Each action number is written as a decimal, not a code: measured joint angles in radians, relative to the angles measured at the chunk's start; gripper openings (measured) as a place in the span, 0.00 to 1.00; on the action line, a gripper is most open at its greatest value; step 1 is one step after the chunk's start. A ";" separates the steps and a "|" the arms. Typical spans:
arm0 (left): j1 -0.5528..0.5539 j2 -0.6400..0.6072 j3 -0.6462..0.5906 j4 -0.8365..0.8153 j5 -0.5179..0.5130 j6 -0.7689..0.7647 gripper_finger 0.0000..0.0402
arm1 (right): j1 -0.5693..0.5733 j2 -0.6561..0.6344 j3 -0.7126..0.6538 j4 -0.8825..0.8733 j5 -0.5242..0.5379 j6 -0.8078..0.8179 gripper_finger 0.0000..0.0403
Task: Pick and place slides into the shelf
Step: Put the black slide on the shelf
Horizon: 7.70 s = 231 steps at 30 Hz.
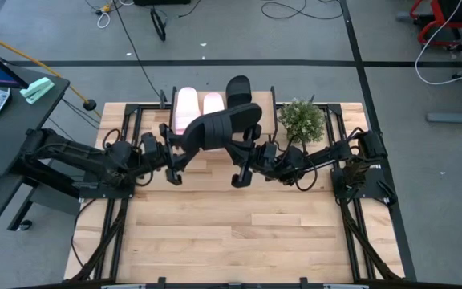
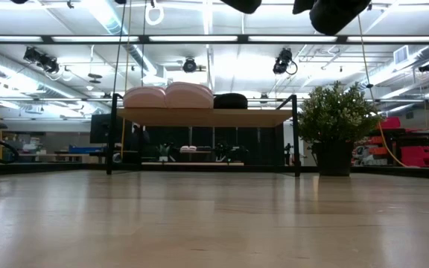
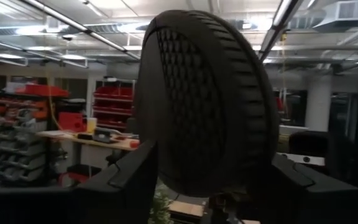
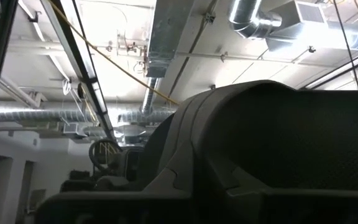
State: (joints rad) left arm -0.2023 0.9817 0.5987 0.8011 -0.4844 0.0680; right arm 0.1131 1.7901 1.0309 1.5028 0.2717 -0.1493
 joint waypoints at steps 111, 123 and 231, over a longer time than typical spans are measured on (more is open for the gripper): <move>0.750 0.888 1.757 -2.071 1.161 -0.018 0.15 | 0.412 -0.473 0.000 -1.860 0.636 -0.279 0.41; 0.740 0.945 1.756 -2.059 1.420 -0.062 0.15 | 0.448 -0.332 0.000 -1.760 0.898 -0.948 0.41; 0.717 0.838 1.757 -1.904 1.351 -0.097 0.32 | 0.451 -0.172 0.237 -1.733 0.999 -0.953 0.18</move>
State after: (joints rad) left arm 0.5147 1.8201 2.3560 -1.1032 0.8670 -0.0292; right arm 0.5640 1.6177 1.2678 -0.2304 1.2709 -1.1026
